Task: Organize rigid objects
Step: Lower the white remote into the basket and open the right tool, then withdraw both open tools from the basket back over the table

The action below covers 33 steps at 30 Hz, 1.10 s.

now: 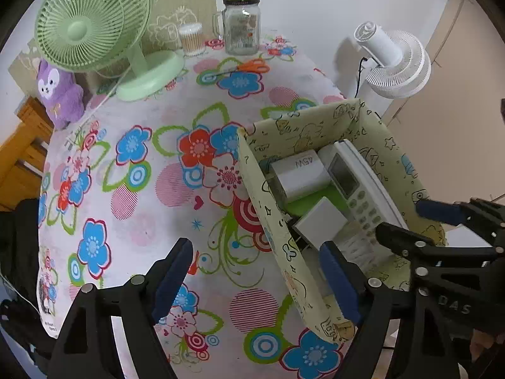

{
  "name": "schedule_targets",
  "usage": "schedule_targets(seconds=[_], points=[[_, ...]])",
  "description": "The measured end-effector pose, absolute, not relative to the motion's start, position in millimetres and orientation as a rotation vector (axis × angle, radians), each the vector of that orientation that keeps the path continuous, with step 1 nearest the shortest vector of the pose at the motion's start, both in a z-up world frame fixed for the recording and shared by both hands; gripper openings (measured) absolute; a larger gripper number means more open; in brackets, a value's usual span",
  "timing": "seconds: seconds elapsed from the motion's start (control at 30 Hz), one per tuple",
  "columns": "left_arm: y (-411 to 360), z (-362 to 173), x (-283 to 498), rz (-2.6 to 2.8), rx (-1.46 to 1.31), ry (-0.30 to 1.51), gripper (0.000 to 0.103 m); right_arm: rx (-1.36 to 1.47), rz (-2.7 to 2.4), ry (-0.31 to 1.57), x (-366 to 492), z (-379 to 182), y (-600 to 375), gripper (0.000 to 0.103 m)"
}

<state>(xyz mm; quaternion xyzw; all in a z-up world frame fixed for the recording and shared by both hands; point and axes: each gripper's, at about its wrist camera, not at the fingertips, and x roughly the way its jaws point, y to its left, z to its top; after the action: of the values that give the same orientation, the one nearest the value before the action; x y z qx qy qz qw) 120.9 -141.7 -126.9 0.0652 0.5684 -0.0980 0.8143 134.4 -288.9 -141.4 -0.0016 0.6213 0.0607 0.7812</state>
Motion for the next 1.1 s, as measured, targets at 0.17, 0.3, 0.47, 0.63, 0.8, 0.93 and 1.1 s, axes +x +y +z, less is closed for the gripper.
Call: schedule_targets(seconds=[0.17, 0.3, 0.47, 0.63, 0.8, 0.93, 1.1], points=[[-142, -114, 115, -0.228, 0.137, 1.183, 0.087, 0.002, 0.118, 1.306, 126, -124, -291, 0.068], [-139, -102, 110, -0.232, 0.144, 1.155, 0.087, 0.009, 0.11, 1.272, 120, -111, -289, 0.068], [-130, -87, 102, -0.239, 0.133, 1.124, 0.09, 0.009, 0.108, 1.234, 112, -95, -281, 0.068], [-117, -75, 94, -0.236, 0.132, 1.096, 0.09, -0.011, 0.108, 1.197, 104, -82, -266, 0.068], [-98, -66, 83, -0.233, 0.11, 1.073, 0.091, -0.026, 0.11, 1.158, 93, -68, -249, 0.068], [-78, -58, 75, -0.223, 0.102, 1.053, 0.092, -0.032, 0.116, 1.128, 86, -58, -230, 0.068], [-54, -53, 63, -0.215, 0.089, 1.037, 0.092, -0.045, 0.122, 1.103, 74, -50, -204, 0.068]])
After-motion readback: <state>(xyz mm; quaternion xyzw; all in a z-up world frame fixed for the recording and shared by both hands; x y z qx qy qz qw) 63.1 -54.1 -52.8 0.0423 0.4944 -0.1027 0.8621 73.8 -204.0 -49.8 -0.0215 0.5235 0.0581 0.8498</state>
